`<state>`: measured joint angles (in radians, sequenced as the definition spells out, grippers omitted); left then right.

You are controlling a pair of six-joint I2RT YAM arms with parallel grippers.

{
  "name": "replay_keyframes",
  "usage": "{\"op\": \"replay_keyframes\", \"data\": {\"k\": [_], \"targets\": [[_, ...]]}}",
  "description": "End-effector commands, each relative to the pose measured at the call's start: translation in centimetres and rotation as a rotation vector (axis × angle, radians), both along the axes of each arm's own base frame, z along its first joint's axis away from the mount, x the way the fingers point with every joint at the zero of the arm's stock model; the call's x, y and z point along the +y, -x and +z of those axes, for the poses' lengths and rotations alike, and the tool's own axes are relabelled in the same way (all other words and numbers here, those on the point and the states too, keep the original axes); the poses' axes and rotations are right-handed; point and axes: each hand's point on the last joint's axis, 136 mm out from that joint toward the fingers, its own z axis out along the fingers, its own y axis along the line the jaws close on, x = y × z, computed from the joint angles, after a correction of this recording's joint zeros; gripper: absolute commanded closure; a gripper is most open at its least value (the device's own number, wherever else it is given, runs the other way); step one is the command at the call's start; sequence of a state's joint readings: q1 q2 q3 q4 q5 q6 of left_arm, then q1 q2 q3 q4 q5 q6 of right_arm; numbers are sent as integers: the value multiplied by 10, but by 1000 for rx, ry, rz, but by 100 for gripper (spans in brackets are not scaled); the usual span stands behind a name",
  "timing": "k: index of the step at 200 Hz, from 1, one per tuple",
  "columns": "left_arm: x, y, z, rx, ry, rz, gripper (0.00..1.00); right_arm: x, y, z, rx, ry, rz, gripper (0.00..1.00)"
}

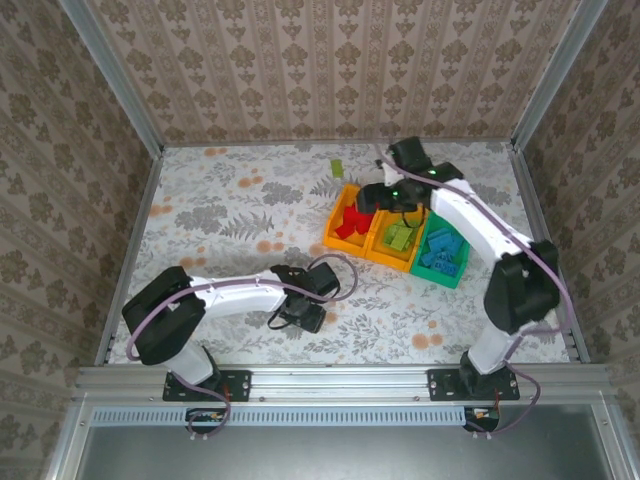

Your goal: Sort the legos into containers by color

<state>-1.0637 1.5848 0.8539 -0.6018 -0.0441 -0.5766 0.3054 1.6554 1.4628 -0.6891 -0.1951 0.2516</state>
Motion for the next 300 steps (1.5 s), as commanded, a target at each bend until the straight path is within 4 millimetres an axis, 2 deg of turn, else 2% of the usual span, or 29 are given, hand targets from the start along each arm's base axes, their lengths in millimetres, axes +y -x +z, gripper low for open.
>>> {"op": "replay_keyframes", "data": {"k": [1, 16, 41, 62, 66, 100, 130, 175, 217, 234, 248, 277, 293, 300], "targets": [[-12, -3, 3, 6, 31, -13, 62, -47, 12, -5, 22, -21, -142, 15], [-19, -7, 8, -8, 49, -23, 71, -81, 20, -9, 30, -31, -226, 15], [-47, -23, 26, -48, 115, -54, 75, -125, 36, -22, 49, -31, -347, 15], [-87, -44, 51, -101, 191, -111, 77, -155, 48, -40, 74, -18, -454, 15], [-96, -49, 56, -110, 208, -123, 77, -160, 51, -33, 48, -22, -471, 15], [-168, -82, 96, -165, 346, -221, 77, -192, 66, -44, 47, -13, -594, 15], [-224, -99, 123, -156, 524, -270, 77, -214, 79, -47, 44, -31, -689, 15], [-294, -107, 154, -108, 759, -344, 75, -225, 95, -55, 72, -69, -737, 15], [-334, -115, 165, -54, 896, -348, 75, -227, 101, -63, 94, -93, -756, 15], [-345, -116, 163, -29, 925, -345, 75, -228, 103, -63, 95, -92, -757, 15], [-351, -120, 154, 1, 930, -328, 72, -229, 105, -64, 98, -92, -763, 15], [-355, -130, 142, 17, 932, -277, 58, -228, 107, -64, 91, -107, -764, 15], [-354, -133, 145, 7, 934, -270, 54, -228, 109, -67, 98, -104, -763, 15], [-353, -135, 148, -2, 935, -268, 48, -228, 109, -69, 103, -102, -761, 17]]}}
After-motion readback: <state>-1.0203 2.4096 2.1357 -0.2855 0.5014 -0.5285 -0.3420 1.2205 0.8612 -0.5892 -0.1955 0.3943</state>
